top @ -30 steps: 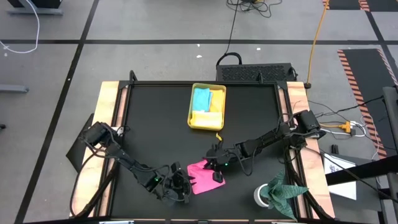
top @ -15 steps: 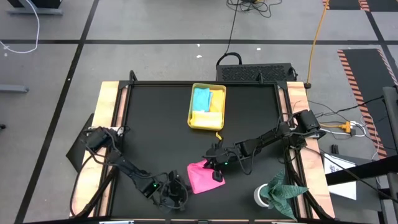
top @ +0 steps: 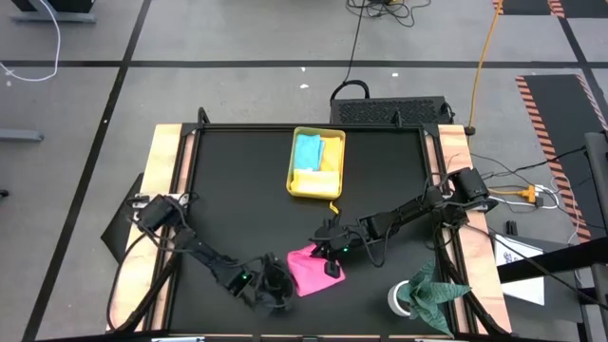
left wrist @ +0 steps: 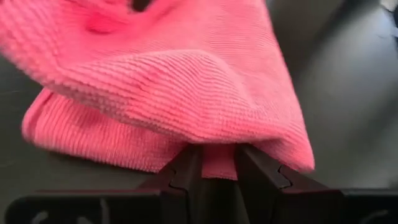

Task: Fold microfiber towels
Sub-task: Fold the pink towel

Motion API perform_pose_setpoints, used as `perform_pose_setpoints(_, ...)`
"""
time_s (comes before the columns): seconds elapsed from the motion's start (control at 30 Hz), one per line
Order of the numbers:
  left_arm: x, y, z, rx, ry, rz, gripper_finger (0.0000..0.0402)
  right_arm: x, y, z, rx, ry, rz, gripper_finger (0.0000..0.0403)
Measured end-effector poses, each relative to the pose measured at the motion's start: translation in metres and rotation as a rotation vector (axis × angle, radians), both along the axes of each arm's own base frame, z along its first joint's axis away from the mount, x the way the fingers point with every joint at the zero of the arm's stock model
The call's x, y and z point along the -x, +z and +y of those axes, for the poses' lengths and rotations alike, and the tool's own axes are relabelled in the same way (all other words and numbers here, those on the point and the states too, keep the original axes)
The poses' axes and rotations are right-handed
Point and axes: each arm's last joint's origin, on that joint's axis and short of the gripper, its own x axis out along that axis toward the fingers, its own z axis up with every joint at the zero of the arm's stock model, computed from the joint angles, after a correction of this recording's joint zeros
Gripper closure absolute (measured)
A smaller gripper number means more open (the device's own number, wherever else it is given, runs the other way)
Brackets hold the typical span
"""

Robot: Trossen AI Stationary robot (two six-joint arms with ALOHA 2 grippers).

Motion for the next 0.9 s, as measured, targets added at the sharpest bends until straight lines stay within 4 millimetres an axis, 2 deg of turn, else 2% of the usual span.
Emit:
perform_pose_setpoints(0.2,0.001,0.012,-0.02,-0.071,-0.176,-0.119,0.0305,0.0,0.0,0.0,0.002,0.004,0.0,0.0403)
perform_pose_setpoints(0.3,0.004,0.013,-0.025,-0.106,-0.225,-0.125,0.0305,0.0,0.0,0.0,0.001,0.005,0.0,0.0403)
perform_pose_setpoints(0.53,0.007,0.005,-0.018,-0.116,-0.163,-0.05,0.0305,0.002,0.002,0.005,-0.014,0.036,0.0,0.0403)
perform_pose_setpoints(0.63,0.008,0.004,-0.016,-0.095,-0.098,-0.047,0.0305,0.005,0.008,0.014,-0.021,0.062,-0.017,0.0403)
perform_pose_setpoints(0.9,0.007,0.005,-0.014,-0.124,-0.099,-0.056,0.0305,0.016,0.025,0.037,-0.04,0.134,-0.065,0.0403)
